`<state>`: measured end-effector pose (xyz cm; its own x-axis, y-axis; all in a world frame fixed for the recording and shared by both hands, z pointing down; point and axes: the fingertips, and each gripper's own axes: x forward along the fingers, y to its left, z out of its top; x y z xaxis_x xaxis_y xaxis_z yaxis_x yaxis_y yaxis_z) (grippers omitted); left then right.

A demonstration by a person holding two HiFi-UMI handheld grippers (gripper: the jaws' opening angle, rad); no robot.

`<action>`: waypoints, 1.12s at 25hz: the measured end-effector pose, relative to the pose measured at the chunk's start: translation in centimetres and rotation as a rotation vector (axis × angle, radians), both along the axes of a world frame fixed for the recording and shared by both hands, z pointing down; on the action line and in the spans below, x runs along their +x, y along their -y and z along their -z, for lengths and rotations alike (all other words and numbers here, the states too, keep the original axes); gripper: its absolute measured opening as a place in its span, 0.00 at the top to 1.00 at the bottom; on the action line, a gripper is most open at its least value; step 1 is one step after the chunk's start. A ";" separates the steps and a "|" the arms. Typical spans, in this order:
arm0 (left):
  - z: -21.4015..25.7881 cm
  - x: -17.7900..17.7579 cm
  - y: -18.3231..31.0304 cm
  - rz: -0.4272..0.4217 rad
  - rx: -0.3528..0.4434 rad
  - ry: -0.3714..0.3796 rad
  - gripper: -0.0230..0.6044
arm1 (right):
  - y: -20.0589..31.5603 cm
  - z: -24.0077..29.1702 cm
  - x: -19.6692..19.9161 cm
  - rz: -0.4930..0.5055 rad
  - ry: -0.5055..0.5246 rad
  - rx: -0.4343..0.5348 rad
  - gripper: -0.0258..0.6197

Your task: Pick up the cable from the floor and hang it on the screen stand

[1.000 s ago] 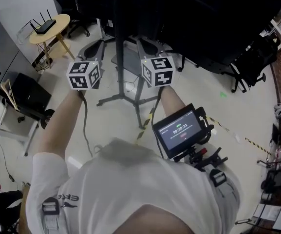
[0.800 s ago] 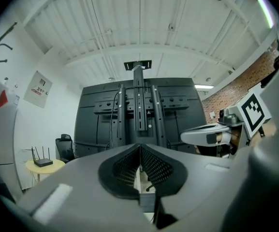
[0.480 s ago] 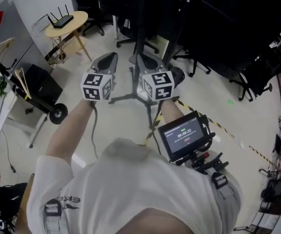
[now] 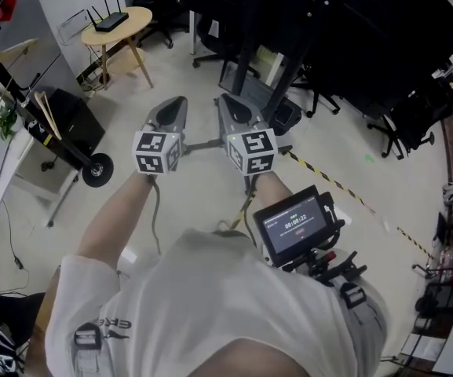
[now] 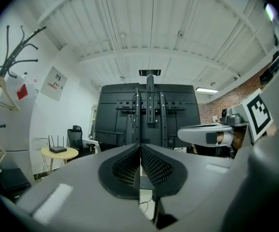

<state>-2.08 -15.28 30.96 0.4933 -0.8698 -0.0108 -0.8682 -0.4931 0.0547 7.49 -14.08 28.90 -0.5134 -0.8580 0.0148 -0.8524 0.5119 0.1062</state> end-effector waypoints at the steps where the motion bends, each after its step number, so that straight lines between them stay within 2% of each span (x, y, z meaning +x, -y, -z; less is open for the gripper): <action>1: -0.1 -0.1 -0.4 0.008 -0.001 -0.001 0.95 | -0.4 0.0 0.1 0.002 0.005 0.000 0.94; 7: -1.7 -1.2 -1.7 0.052 0.031 0.025 0.96 | -1.1 -2.3 0.8 0.018 0.021 -0.022 0.94; 19: -7.9 -2.9 -4.2 0.111 -0.004 0.057 0.96 | -3.1 -9.3 3.4 -0.021 0.035 -0.122 0.94; 28: -11.3 -3.7 -5.3 0.146 -0.037 0.073 0.96 | -4.3 -12.3 5.6 -0.068 0.030 -0.145 0.94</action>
